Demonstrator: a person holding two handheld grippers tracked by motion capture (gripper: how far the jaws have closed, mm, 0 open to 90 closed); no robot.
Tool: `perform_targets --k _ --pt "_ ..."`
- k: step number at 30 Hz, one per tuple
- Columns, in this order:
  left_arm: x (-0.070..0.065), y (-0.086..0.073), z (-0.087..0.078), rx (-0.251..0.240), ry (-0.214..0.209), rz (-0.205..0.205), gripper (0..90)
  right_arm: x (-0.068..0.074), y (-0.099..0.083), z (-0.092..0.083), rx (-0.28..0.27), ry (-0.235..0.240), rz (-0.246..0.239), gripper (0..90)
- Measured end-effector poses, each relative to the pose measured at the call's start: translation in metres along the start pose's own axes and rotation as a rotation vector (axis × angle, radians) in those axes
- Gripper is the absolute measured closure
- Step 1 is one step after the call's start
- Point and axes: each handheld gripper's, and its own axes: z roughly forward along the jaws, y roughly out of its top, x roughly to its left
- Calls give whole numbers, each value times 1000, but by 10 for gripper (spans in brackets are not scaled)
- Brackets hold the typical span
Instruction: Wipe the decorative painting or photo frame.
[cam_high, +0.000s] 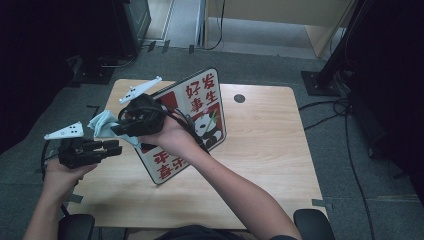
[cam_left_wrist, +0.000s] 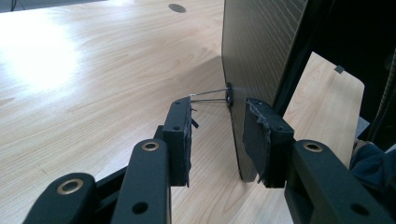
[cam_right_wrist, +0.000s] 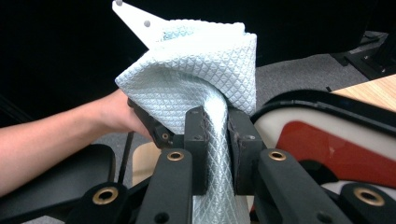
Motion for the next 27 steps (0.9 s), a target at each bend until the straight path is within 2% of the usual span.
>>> perform_targets --k 12,27 --pt "0 0 0 -2 -3 8 619 0 -8 -2 5 -1 -1 805" --pt "4 0 1 0 -16 3 617 -4 -32 8 29 15 17 806"
